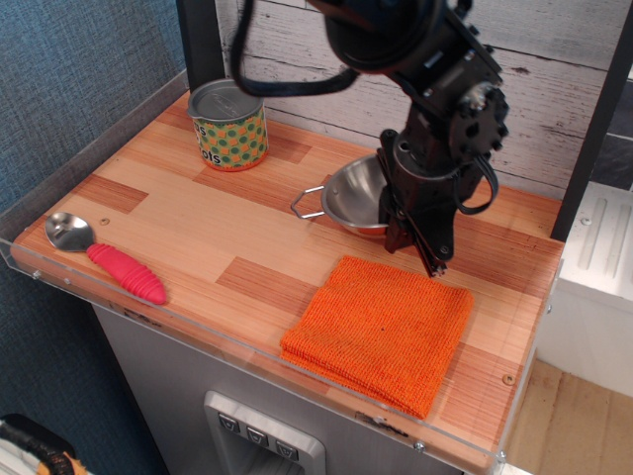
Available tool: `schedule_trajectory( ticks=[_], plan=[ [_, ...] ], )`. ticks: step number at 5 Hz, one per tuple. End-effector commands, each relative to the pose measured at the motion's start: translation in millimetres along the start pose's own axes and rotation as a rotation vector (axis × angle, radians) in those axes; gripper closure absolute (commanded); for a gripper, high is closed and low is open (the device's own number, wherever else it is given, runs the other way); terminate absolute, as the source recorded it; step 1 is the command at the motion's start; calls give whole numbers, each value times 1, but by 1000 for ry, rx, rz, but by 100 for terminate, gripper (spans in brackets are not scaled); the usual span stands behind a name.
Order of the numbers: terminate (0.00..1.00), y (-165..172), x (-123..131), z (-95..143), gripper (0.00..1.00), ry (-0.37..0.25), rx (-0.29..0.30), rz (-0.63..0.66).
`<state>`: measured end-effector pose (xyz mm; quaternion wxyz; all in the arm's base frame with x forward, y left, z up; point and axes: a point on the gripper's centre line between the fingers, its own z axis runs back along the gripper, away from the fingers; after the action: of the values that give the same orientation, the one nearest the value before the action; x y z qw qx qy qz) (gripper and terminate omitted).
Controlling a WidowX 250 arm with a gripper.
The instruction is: Move wok to space above orange cloth.
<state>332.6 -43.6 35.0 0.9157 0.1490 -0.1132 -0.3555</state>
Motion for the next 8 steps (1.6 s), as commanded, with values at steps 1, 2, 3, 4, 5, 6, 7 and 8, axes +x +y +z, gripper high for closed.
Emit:
schedule_trajectory(
  ticks=[1,2,3,4,5,6,7,8],
  plan=[
    [0,4,14,5,100,-9,-9,-1],
    [0,1,12,5,0,21,9,-4],
    [0,5,10,10,0,8,-20,28],
    [0,13,8,19,0,-11,-39,69],
    [0,16,7,29,0,-15,-36,93],
    [0,22,2,44,0,-32,-45,129],
    [0,35,-8,63,0,-44,-54,215],
    [0,51,-23,75,0,-42,-77,315]
  ],
)
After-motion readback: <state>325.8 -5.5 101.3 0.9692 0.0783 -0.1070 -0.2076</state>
